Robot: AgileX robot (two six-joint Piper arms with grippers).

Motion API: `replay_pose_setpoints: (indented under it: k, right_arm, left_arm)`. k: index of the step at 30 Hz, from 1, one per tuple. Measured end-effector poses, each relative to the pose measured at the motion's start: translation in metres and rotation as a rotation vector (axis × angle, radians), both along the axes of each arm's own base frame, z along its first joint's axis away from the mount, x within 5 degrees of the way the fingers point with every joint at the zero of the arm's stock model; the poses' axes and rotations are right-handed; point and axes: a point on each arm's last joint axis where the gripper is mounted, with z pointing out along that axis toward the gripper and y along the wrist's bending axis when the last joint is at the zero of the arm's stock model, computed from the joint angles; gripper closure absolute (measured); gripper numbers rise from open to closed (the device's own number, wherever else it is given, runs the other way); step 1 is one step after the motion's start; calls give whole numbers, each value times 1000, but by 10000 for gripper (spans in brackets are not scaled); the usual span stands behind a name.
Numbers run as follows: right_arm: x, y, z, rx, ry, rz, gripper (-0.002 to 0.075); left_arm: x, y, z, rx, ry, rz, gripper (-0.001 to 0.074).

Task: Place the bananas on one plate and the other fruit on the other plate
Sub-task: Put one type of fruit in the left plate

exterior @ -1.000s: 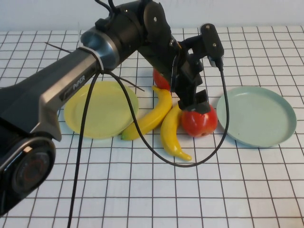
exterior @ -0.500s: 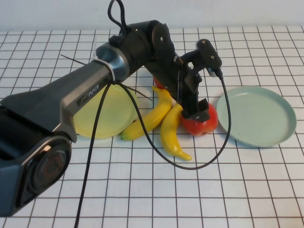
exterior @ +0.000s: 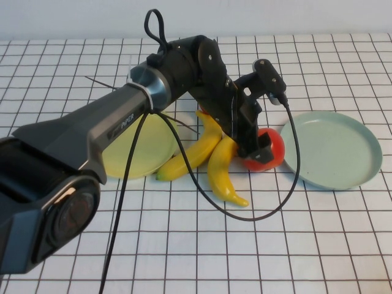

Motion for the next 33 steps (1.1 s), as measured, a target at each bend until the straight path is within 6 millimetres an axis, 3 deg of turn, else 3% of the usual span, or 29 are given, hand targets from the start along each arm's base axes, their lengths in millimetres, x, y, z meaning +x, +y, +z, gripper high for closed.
replay_pose_setpoints:
  k: [9, 15, 21, 28, 33]
  right_arm:
    - [0, 0, 0, 0, 0, 0, 741]
    - [0, 0, 0, 0, 0, 0, 741]
    - [0, 0, 0, 0, 0, 0, 741]
    - [0, 0, 0, 0, 0, 0, 741]
    - [0, 0, 0, 0, 0, 0, 741]
  left_arm:
    - [1, -1, 16, -19, -21, -4, 228]
    - [-5, 11, 64, -54, -109, 7, 230]
    - [4, 61, 103, -17, -116, 140, 231]
    - [30, 134, 103, 95, -48, 355, 232]
    - [42, 166, 101, 159, -65, 445, 232]
